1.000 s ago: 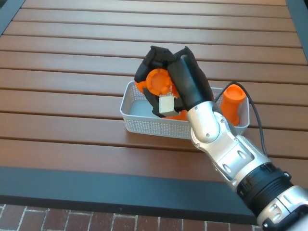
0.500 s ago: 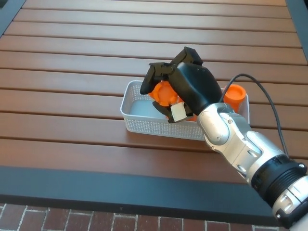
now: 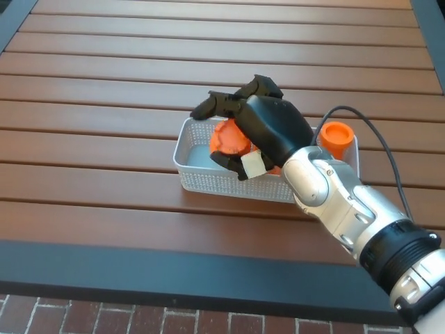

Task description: Using the right hand to place 3 different shape and weight chess pieces into a small container

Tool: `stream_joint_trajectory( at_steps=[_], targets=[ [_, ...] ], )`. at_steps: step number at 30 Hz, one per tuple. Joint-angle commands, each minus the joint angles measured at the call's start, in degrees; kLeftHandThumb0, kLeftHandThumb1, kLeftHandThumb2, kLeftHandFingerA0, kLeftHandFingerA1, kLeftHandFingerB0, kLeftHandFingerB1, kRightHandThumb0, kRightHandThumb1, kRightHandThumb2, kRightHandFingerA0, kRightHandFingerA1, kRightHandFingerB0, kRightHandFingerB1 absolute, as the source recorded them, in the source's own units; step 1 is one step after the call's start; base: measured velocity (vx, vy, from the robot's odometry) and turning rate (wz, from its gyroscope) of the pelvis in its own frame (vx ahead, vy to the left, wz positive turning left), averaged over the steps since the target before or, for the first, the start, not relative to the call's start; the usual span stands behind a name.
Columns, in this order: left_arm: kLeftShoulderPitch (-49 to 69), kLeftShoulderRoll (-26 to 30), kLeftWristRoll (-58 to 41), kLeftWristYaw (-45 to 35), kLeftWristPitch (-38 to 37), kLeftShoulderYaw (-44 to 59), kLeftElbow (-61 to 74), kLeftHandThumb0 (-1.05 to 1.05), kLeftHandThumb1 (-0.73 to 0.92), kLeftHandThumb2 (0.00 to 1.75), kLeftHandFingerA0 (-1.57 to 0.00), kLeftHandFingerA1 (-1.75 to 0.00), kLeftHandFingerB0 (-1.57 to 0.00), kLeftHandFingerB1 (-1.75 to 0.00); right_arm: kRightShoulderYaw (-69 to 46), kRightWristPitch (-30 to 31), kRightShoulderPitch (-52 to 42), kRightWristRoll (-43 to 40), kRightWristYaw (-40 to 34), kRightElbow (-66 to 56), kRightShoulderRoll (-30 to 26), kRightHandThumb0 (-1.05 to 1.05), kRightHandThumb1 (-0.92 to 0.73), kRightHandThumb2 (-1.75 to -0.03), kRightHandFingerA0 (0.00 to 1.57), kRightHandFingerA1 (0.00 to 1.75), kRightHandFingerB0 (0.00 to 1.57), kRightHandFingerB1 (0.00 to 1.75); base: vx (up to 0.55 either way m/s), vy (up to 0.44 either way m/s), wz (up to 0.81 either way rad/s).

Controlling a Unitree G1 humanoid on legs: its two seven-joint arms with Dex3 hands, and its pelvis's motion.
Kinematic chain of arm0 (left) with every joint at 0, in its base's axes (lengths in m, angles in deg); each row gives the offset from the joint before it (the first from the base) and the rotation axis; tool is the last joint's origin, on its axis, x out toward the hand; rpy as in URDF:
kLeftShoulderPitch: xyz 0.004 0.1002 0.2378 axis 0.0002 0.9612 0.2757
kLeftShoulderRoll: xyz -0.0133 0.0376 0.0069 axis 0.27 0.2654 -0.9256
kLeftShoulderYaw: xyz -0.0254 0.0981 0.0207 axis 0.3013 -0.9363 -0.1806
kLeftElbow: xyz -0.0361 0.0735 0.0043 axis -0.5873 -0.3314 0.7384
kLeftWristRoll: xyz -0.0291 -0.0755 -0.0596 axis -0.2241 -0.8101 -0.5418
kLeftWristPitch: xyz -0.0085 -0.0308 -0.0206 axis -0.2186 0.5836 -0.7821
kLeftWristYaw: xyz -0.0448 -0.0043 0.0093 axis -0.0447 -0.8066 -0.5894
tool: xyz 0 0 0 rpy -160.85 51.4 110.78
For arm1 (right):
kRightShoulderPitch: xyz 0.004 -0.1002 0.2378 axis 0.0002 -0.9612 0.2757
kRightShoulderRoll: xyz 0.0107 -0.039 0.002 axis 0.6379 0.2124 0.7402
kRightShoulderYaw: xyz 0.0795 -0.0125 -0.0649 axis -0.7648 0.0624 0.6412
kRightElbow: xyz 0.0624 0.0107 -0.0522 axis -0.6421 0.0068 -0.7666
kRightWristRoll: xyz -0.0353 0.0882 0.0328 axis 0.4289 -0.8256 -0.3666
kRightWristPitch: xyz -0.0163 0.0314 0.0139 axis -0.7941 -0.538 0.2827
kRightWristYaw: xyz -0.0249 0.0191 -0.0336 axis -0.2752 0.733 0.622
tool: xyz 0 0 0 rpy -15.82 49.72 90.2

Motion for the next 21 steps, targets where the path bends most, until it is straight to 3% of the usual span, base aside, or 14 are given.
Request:
stream_joint_trajectory(
  at_steps=[1, 3, 13, 14, 15, 16, 19, 20, 21],
  targets=[
    [0.71, 0.72, 1.78, -0.82, -0.4, -0.53, -0.6, -0.11, 0.25, 1.64, -1.33, -1.48, -1.16, -1.36, 0.98, 8.0, 1.41, 3.1, 8.33, 0.4, -0.61, -0.79, -0.57, -0.91, 0.0, 0.23, 0.08, 0.32, 0.0, 0.0, 0.0],
    [0.76, 0.69, 2.1, -0.38, -0.53, -0.65, -0.7, -0.1, 0.22, 1.66, -1.33, -1.49, -1.18, -1.37, 1.02, 9.15, 1.88, 3.46, 9.6, 0.56, -0.83, -0.86, -0.62, -0.95, 0.0, 0.18, 0.08, 0.29, 0.0, 0.0, 0.0],
    [0.78, 0.78, 2.3, -0.28, -0.13, -0.78, -0.61, -0.1, 0.2, 1.66, -1.32, -1.5, -1.17, -1.38, 0.48, 12.55, 2.7, 5.04, 12.74, 0.8, -2.13, -0.83, -0.69, -1.04, 0.0, 0.24, 0.11, 0.34, 0.0, 0.0, 0.0],
    [0.82, 0.67, 2.12, -0.24, 0.29, -0.74, -0.43, -0.14, 0.19, 1.67, -1.33, -1.48, -1.19, -1.36, 0.47, 12.55, 2.65, 5.16, 12.77, 0.71, -2.22, -0.73, -0.83, -0.69, 0.0, 0.22, 0.16, 0.27, 0.0, 0.0, 0.0],
    [0.84, 0.57, 1.91, -0.28, 0.64, -0.68, -0.29, -0.14, 0.19, 1.67, -1.33, -1.48, -1.19, -1.36, 0.44, 12.51, 2.6, 5.26, 12.77, 0.64, -2.27, -0.73, -0.83, -0.69, 0.0, 0.22, 0.16, 0.27, 0.0, 0.0, 0.0],
    [0.95, 0.37, 1.68, -0.31, 0.93, -0.66, 0.0, -0.1, 0.2, 1.68, -1.32, -1.49, -1.17, -1.38, 0.6, 12.53, 2.46, 5.71, 12.77, 0.39, -2.44, -0.84, -0.7, -1.06, 0.0, 0.25, 0.11, 0.35, 0.0, 0.0, 0.0],
    [1.13, 0.43, 1.74, -0.12, 0.78, -0.63, -0.02, -0.09, 0.19, 1.7, -1.32, -1.52, -1.17, -1.4, 0.9, 12.59, 2.14, 6.3, 12.63, 0.23, -2.32, -0.84, -0.69, -1.05, 0.0, 0.24, 0.11, 0.35, 0.0, 0.0, 0.0],
    [1.14, 0.61, 2.07, 0.26, 0.53, -0.66, -0.18, -0.08, 0.2, 1.72, -1.31, -1.53, -1.17, -1.41, 0.93, 12.7, 1.83, 6.46, 12.59, -0.34, -2.17, -0.79, -0.83, -0.71, 0.0, 0.14, 0.1, 0.27, 0.0, 0.0, 0.0],
    [1.14, 0.68, 2.29, 0.49, 0.36, -0.71, -0.24, -0.08, 0.2, 1.72, -1.31, -1.53, -1.17, -1.41, 0.94, 12.79, 1.67, 6.56, 12.61, -0.8, -2.15, -0.79, -0.83, -0.71, 0.0, 0.14, 0.1, 0.27, 0.0, 0.0, 0.0]
  ],
)
